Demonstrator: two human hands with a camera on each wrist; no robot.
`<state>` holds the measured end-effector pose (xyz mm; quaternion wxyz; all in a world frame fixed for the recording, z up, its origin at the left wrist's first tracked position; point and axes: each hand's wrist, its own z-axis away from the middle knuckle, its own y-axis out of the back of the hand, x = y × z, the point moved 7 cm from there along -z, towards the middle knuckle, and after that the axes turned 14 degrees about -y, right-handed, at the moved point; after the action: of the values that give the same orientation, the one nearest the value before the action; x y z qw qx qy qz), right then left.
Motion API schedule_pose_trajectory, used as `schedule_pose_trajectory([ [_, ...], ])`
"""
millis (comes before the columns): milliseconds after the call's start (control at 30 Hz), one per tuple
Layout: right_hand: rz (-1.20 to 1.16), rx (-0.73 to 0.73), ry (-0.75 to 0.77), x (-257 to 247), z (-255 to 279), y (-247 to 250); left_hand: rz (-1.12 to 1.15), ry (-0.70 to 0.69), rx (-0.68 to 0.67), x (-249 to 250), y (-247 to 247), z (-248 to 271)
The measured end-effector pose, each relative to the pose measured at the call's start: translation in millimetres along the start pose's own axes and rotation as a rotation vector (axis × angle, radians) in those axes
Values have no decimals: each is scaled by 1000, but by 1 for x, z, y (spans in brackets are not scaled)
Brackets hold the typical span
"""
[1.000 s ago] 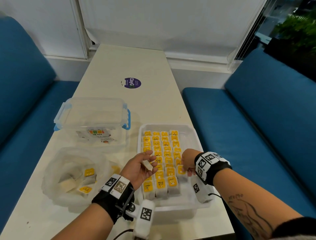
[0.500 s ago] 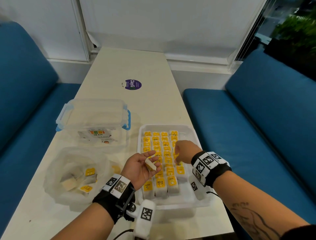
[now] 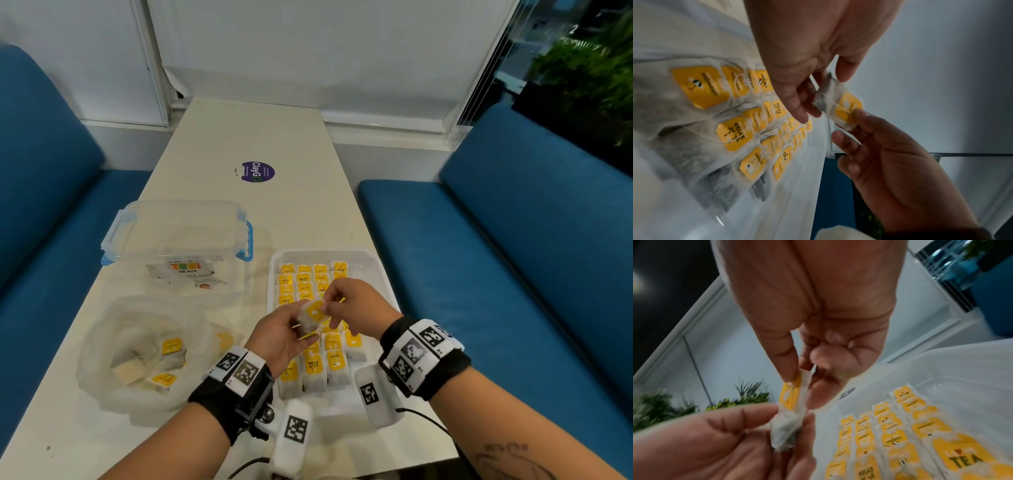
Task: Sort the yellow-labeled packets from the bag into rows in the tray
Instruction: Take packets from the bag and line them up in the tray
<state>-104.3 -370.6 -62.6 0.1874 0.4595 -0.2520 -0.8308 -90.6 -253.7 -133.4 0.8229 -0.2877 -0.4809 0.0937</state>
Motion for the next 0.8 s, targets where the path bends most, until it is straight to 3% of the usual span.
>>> schedule_pose_trajectory([
  [167,-220,-8,-32,6,3,16,-139,-79,-28,9,0,5],
  [333,126,128,-25,15,1,28,-913,-439,-38,40,10,3],
  [400,160,80,-56,22,1,27,-1228,-523,-58,47,13,5],
  [533,179,18,-137,35,2,28,-1605,-422,-140,40,22,6],
  [633,394,2,-193,46,-3,25,-1644,-332,-184,31,26,7],
  [800,641,-229,-361,74,-3,1,-1619,-315,-185,30,29,6],
])
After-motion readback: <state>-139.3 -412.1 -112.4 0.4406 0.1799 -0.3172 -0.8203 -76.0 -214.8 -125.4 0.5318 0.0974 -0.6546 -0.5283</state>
